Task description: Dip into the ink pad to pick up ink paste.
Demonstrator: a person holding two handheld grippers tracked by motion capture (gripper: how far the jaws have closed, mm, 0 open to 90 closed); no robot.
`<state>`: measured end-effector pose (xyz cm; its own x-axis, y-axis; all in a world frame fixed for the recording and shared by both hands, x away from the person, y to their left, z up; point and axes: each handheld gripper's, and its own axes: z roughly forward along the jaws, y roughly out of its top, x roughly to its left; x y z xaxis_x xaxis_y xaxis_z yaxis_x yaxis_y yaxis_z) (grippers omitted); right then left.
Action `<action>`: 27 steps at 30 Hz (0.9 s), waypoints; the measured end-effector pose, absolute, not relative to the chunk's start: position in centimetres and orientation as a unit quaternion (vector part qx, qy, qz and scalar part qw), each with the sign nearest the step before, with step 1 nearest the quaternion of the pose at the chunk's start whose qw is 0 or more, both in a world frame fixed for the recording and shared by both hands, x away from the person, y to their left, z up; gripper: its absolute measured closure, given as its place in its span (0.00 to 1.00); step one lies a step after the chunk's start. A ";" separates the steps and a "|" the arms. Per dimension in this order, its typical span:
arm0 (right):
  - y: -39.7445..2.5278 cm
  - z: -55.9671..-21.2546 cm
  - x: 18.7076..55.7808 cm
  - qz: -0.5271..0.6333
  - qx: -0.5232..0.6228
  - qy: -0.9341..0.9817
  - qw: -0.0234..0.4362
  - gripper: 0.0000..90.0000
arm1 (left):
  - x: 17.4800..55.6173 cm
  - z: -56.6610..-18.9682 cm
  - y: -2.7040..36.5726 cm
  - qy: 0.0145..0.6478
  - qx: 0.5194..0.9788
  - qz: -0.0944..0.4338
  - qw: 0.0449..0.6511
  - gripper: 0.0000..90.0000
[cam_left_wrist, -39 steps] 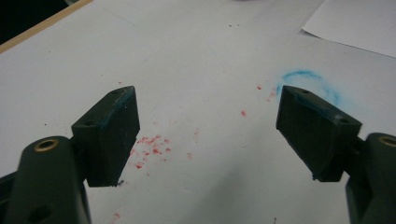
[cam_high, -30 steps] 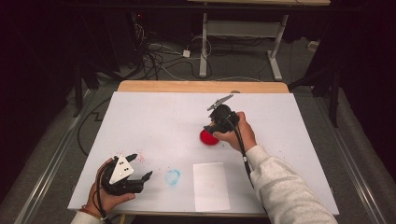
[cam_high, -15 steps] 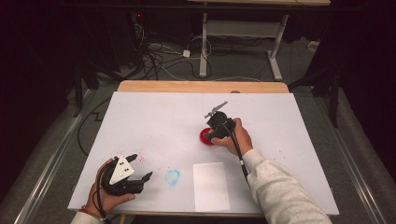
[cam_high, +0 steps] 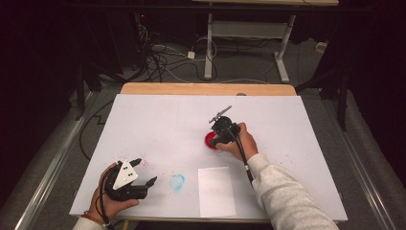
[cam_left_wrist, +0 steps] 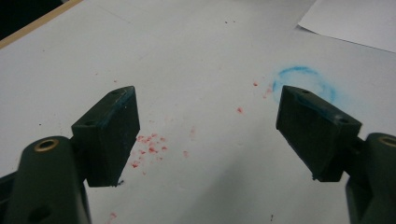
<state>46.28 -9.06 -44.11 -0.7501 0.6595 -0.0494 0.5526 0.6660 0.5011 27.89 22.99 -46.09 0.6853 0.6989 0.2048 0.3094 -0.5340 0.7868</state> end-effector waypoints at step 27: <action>-9.4 -44.3 46.3 0.243 0.330 0.905 0.113 0.62 | 27.9 -46.2 23.1 0.309 0.835 0.253 0.380 0.23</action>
